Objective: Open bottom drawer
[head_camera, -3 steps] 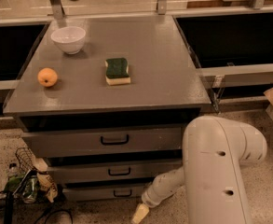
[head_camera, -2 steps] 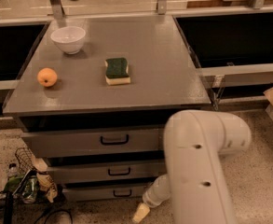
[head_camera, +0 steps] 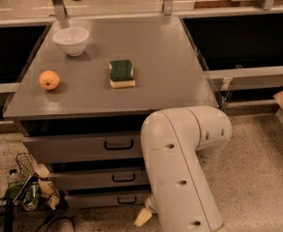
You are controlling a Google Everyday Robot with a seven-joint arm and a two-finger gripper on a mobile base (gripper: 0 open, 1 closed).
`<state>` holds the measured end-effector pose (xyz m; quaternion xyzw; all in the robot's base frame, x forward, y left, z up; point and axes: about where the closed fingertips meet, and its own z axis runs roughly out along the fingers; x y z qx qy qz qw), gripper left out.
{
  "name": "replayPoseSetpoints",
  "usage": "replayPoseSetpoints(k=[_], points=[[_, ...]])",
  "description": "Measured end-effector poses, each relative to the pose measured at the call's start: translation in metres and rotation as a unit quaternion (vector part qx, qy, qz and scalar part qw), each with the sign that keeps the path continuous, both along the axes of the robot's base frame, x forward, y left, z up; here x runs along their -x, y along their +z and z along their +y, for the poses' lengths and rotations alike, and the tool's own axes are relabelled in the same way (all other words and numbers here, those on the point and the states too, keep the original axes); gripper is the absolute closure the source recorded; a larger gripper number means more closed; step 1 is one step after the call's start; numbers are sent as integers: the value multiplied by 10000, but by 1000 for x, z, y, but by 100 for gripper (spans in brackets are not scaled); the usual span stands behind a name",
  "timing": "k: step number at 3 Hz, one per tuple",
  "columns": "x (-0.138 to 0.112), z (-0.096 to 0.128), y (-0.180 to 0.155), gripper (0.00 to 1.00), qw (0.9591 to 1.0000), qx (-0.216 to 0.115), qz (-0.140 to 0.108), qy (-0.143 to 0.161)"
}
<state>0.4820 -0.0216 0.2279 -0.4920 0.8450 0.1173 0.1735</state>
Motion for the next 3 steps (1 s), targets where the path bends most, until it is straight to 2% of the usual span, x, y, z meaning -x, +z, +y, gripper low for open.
replayPoseSetpoints(k=[3], points=[[-4,9,-12,0,9998,-191,56,36]])
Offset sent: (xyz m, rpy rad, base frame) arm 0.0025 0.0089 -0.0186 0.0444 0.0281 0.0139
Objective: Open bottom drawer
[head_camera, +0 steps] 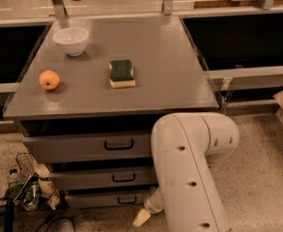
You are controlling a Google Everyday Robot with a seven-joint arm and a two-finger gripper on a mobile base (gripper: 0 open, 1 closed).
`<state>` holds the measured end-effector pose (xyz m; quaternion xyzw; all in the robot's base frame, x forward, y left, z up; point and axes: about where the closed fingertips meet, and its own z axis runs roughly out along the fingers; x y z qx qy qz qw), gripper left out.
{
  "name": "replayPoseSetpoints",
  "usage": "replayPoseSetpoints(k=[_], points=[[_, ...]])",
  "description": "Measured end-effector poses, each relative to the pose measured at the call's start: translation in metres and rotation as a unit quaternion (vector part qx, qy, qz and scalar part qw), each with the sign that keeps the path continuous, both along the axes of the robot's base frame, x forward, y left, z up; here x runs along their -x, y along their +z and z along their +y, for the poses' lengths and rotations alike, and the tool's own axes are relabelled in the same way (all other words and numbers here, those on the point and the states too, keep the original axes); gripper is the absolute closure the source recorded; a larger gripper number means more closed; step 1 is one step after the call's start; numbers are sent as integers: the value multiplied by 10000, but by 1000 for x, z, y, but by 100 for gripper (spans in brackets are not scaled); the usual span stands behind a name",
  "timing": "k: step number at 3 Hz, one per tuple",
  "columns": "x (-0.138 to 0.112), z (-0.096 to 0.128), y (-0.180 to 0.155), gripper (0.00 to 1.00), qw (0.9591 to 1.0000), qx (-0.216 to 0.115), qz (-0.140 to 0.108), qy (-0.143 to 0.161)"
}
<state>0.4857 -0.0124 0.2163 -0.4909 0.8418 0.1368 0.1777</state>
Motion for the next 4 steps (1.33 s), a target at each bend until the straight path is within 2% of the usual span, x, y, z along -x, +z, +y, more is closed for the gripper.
replayPoseSetpoints(k=[3,4], points=[[-7,8,-10,0,9999,-81,-3,94],[-16,14,-15,0,9996,24,-276,81]])
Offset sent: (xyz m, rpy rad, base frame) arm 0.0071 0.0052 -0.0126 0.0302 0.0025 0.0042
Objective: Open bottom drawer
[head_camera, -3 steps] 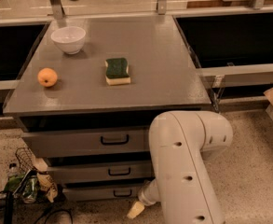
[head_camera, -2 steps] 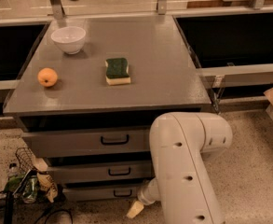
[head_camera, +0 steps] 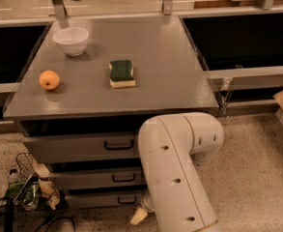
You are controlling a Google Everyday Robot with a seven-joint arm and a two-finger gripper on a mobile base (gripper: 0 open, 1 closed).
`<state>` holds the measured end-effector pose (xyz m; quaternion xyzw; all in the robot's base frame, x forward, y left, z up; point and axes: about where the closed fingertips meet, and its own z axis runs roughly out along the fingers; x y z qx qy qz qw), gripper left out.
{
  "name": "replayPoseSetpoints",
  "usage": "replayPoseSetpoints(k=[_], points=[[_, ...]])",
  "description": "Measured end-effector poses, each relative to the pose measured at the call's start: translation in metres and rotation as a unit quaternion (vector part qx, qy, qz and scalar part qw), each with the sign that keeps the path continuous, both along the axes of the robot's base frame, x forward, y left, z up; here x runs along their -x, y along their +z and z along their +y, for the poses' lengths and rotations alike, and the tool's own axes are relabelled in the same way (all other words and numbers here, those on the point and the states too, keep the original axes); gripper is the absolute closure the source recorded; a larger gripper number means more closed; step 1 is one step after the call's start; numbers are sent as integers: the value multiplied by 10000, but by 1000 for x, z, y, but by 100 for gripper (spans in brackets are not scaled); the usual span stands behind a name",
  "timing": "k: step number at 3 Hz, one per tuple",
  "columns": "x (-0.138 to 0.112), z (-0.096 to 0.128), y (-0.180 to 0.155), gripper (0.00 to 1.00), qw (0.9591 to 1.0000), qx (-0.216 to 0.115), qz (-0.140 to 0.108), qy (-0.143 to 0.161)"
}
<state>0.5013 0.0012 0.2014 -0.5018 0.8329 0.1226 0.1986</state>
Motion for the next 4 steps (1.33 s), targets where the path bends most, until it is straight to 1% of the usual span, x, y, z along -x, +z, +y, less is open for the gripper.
replayPoseSetpoints(k=[1,2,4], points=[[0,0,0,0,10000,0,0,0],[4,3,-17,0,9997,-165,80,135],[13,4,-10,0,9992,-265,117,290]])
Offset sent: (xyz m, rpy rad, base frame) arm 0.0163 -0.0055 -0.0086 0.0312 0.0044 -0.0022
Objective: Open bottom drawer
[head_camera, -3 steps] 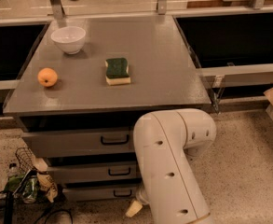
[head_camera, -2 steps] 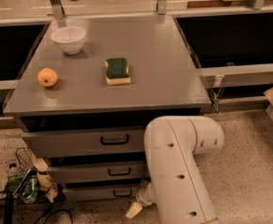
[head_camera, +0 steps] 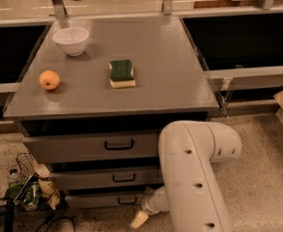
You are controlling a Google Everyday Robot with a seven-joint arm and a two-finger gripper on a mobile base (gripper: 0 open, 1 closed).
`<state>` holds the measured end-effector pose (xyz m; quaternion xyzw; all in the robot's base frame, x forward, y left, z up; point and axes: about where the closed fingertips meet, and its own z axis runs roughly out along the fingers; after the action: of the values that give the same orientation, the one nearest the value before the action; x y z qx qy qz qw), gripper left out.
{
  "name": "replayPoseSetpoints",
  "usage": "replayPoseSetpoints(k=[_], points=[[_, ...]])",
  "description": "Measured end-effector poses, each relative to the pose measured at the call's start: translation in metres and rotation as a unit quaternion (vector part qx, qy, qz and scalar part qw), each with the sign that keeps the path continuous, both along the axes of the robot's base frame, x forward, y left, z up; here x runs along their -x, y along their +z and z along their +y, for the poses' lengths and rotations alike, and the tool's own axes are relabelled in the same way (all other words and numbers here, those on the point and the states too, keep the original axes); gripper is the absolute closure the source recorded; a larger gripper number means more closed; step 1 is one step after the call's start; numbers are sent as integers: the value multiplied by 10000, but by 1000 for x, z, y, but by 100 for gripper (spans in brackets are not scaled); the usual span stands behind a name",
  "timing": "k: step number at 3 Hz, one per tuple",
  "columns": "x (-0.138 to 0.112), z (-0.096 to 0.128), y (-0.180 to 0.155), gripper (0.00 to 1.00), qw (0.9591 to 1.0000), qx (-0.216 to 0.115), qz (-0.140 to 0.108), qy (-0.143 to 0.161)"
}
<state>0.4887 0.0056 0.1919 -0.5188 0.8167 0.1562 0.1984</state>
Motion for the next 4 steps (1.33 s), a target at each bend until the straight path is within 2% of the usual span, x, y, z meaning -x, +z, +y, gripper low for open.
replayPoseSetpoints(k=[1,2,3,4], points=[[24,-4,16,0,9996,-191,43,190],[25,-5,16,0,9996,-193,43,192],[17,-13,16,0,9997,0,-177,151],[6,-11,20,0,9979,152,-602,-197]])
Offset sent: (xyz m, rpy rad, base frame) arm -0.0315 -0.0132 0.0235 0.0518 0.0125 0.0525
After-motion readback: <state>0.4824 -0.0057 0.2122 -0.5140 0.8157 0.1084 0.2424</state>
